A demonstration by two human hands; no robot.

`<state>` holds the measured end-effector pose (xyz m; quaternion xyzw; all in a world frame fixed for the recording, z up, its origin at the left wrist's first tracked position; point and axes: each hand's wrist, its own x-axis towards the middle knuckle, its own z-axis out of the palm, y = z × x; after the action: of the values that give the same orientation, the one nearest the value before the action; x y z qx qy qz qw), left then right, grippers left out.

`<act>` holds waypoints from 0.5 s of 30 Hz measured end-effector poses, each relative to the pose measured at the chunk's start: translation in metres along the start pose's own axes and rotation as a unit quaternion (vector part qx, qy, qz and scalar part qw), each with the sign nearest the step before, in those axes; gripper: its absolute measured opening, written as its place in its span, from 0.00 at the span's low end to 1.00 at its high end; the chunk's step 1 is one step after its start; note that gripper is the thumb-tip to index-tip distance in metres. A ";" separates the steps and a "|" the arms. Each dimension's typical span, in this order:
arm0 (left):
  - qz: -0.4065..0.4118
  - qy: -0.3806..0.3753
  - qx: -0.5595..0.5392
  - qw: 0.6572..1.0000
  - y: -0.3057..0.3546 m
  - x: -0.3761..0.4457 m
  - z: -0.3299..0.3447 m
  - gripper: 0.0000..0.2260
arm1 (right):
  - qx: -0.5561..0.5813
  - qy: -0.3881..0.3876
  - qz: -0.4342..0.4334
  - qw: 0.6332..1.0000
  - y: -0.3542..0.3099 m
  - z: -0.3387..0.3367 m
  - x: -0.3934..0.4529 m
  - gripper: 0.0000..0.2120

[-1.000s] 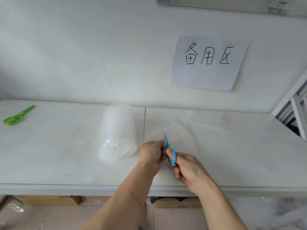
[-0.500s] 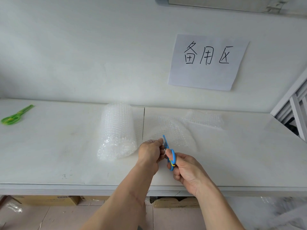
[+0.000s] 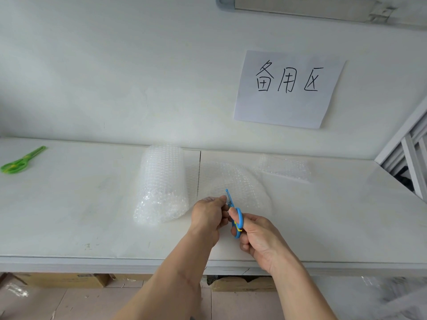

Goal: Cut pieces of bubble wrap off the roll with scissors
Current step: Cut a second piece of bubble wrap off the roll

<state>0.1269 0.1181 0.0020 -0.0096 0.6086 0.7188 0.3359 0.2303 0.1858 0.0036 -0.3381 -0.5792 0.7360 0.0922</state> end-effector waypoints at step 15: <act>-0.027 0.050 -0.031 0.998 0.003 0.006 0.005 0.10 | -0.003 0.005 -0.008 1.000 -0.003 -0.001 0.003 0.22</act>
<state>0.1225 0.1255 0.0030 -0.0723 0.6013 0.7269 0.3237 0.2278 0.1893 0.0045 -0.3373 -0.5837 0.7317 0.1004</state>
